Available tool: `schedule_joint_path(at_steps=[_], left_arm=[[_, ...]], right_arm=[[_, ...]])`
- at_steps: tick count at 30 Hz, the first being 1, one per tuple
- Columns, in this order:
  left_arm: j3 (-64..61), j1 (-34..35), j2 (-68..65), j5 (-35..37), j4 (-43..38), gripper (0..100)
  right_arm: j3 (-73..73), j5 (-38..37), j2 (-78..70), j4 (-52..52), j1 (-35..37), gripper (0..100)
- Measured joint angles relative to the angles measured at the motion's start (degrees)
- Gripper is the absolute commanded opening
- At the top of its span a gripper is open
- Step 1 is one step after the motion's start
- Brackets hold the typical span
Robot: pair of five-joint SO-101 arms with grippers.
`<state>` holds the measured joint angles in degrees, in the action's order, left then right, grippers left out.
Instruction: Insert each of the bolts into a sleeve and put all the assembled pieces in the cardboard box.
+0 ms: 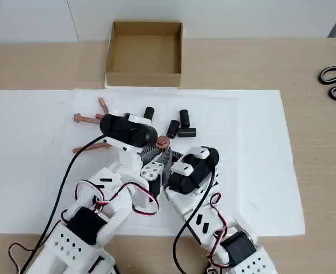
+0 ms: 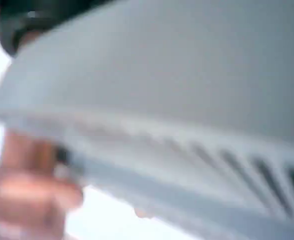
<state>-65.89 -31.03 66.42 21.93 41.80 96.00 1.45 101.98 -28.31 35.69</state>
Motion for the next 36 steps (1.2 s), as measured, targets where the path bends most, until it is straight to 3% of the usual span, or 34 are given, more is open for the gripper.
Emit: schedule_joint_path(at_steps=[9, 14, 17, 26, 31, 36], left_arm=[[-1.76, -0.97, 0.09, 0.00, 0.00, 2], [-1.76, -0.79, 0.09, -0.09, 0.18, 18], [-0.35, -0.53, 0.09, -0.18, 4.57, 23], [10.73, -0.62, 0.00, -0.09, 21.71, 24], [20.75, 6.42, 0.00, -5.63, 32.26, 24], [29.89, 19.78, 0.70, -15.74, 40.79, 24]], right_arm=[[0.00, 0.00, 0.00, 0.00, 0.00, 0.3], [0.00, 0.00, 0.00, 0.00, 0.00, 0.3], [0.00, 0.00, 0.09, 0.00, -0.26, 0.3], [0.00, 0.00, 0.26, 0.00, -0.09, 0.3], [0.00, 0.00, 0.26, 0.00, -1.85, 0.3], [0.00, 0.00, 0.26, -2.90, -4.57, 0.3]])
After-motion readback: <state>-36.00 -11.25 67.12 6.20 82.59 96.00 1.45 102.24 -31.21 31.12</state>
